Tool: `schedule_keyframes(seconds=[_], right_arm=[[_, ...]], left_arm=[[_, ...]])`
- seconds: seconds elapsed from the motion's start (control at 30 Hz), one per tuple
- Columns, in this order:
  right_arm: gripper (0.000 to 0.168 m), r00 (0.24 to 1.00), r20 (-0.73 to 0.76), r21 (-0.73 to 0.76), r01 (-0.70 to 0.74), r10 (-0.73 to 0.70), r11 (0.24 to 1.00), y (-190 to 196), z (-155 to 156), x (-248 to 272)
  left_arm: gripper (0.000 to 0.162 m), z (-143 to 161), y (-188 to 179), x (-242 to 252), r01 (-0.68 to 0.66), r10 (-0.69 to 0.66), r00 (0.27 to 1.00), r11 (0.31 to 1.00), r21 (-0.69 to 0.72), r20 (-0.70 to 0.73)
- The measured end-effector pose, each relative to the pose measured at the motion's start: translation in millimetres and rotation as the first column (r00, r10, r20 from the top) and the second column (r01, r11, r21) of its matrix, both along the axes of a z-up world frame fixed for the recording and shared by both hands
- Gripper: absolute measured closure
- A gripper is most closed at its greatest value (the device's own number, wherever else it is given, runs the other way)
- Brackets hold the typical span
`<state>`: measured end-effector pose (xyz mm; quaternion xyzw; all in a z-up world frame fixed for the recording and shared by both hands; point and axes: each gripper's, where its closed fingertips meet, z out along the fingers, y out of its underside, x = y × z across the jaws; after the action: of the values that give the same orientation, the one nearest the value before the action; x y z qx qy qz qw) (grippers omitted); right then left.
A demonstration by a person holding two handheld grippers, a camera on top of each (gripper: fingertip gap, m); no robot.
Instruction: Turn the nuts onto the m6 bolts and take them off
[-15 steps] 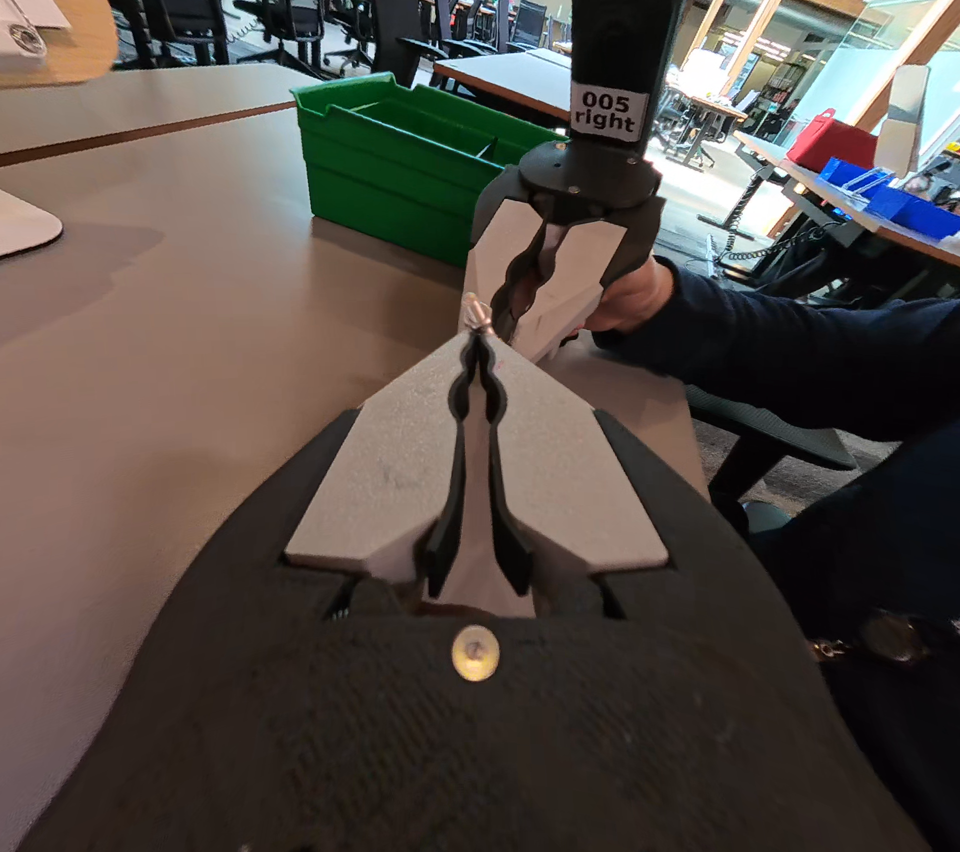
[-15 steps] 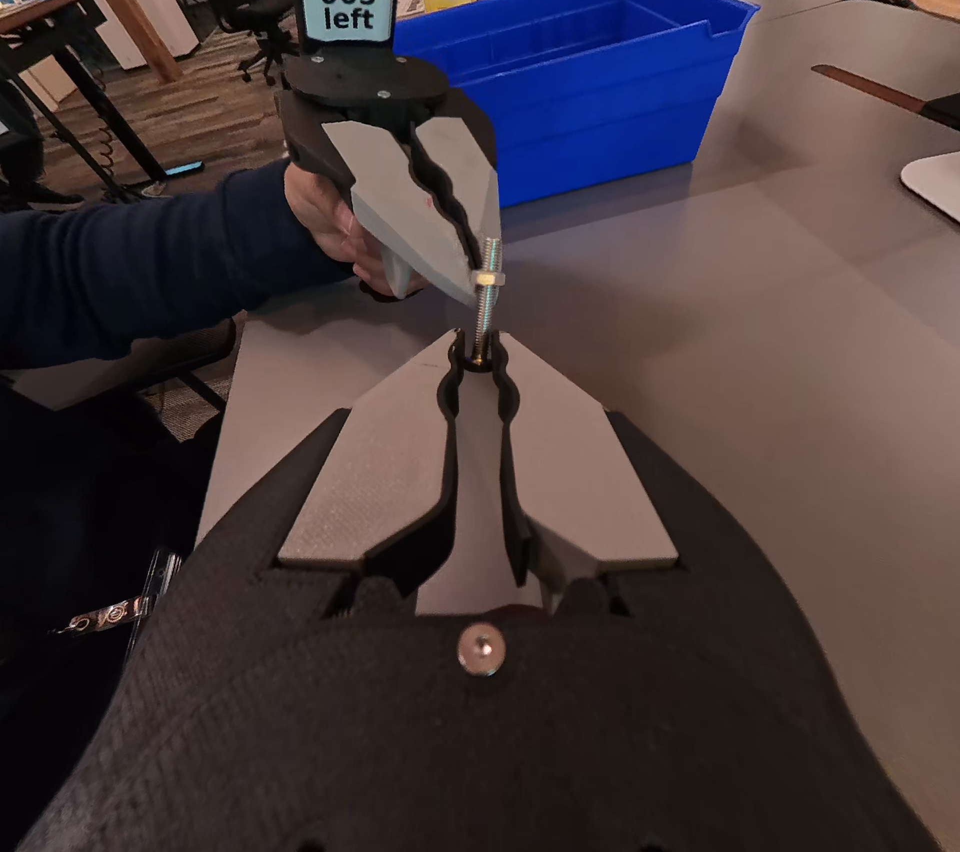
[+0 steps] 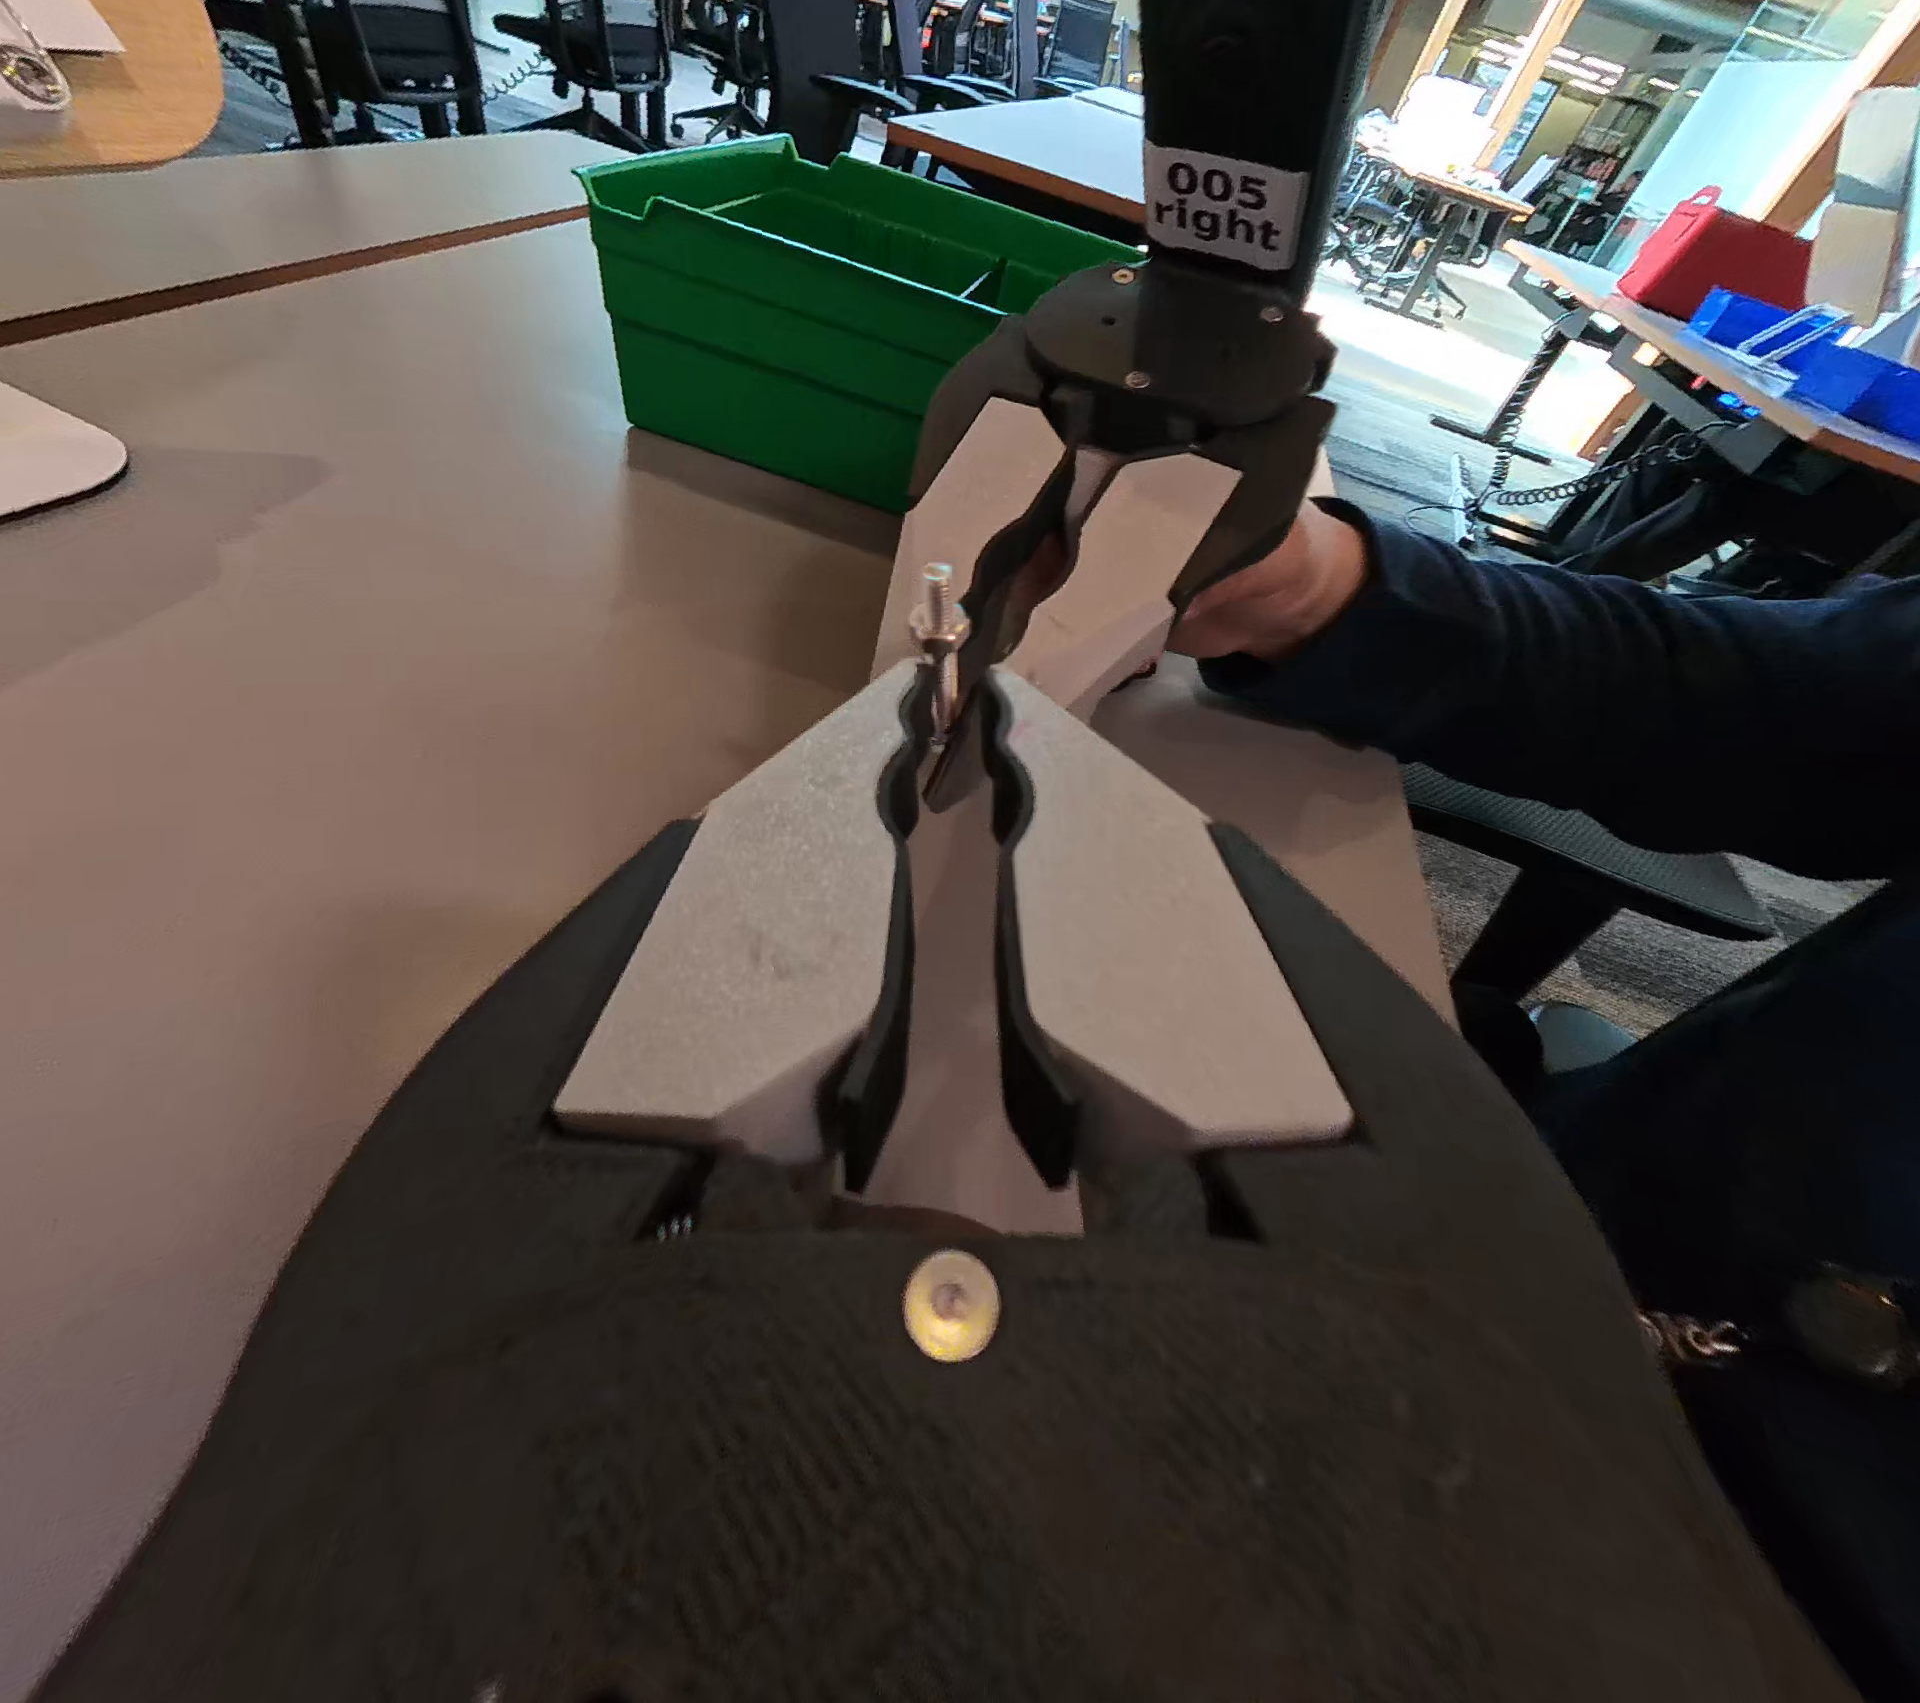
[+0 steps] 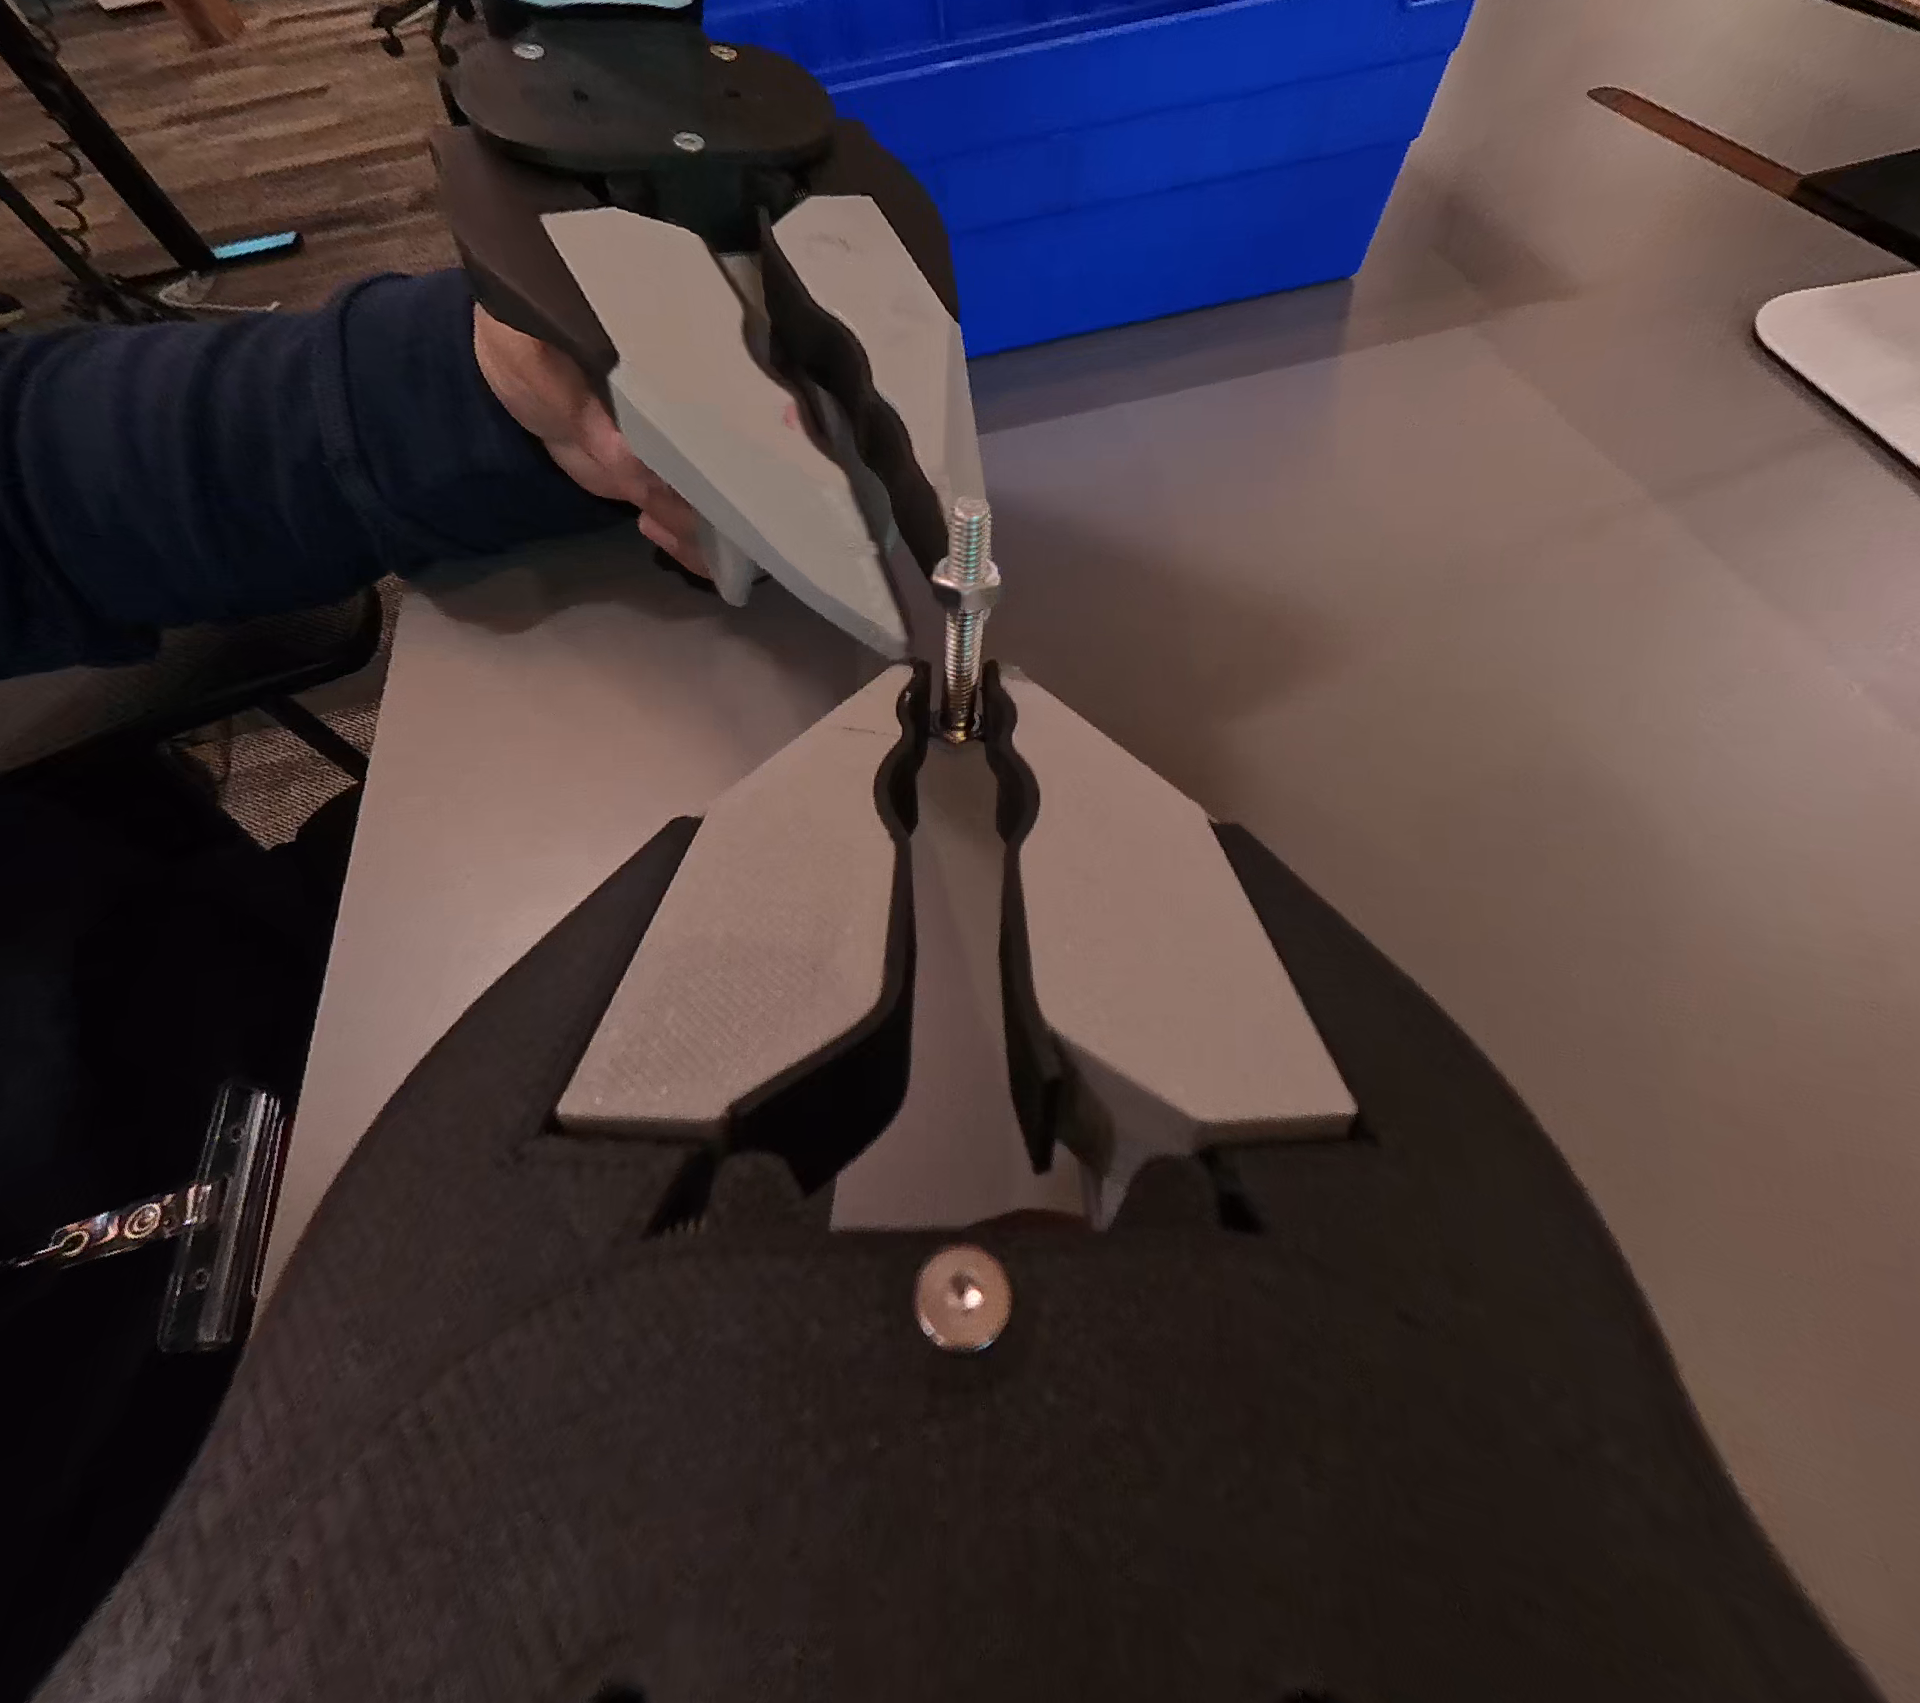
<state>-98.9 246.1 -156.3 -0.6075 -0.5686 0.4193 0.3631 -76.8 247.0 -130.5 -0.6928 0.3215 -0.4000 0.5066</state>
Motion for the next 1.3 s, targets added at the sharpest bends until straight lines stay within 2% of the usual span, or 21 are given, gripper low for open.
schedule_keyframes(seconds=[0.23,0.5,0.6,0.67,0.77,0.87,0.97,1.03,1.1,1.2,1.3], right_arm=[[0.162,0.999,0.035,0.041,-0.026,0.025,0.999,-8,-7,-5],[0.162,0.998,0.028,-0.020,-0.051,0.051,0.999,-13,-7,-4],[0.157,0.997,-0.006,-0.114,-0.071,0.071,0.991,-16,-4,-6],[0.147,0.998,-0.007,-0.154,-0.070,0.070,0.986,-14,-5,-5],[0.141,1.000,0.002,-0.152,-0.020,0.020,0.988,-2,-4,0],[0.139,0.998,-0.069,-0.189,0.000,-0.013,0.982,7,11,8],[0.134,0.990,-0.129,-0.247,0.017,-0.050,0.969,16,21,11],[0.140,0.986,-0.143,-0.269,0.040,-0.081,0.962,21,21,10],[0.157,0.991,-0.116,-0.267,0.036,-0.069,0.963,20,15,9],[0.154,0.995,-0.074,-0.247,0.042,-0.062,0.968,17,6,5],[0.160,0.994,-0.088,-0.252,0.036,-0.060,0.967,16,9,3]], left_arm=[[0.156,-7,1,4,-0.003,0.003,1.000,1.000,0.000,-0.023],[0.156,-6,-1,6,0.000,0.000,1.000,1.000,0.017,-0.025],[0.157,-5,-1,5,-0.002,0.006,0.998,0.998,0.067,-0.060],[0.159,-8,2,3,-0.029,0.039,0.994,0.995,0.096,-0.103],[0.159,-12,9,-3,-0.082,0.098,0.986,0.989,0.120,-0.138],[0.159,-11,18,-12,-0.151,0.184,0.967,0.971,0.185,-0.176],[0.159,-20,20,-11,-0.151,0.211,0.942,0.961,0.231,-0.260],[0.159,-25,17,-6,-0.126,0.202,0.932,0.959,0.253,-0.302],[0.159,-29,18,-4,-0.120,0.204,0.924,0.958,0.259,-0.324],[0.159,-29,18,-4,-0.126,0.209,0.924,0.958,0.259,-0.321],[0.159,-28,19,-5,-0.134,0.215,0.925,0.956,0.259,-0.314]])
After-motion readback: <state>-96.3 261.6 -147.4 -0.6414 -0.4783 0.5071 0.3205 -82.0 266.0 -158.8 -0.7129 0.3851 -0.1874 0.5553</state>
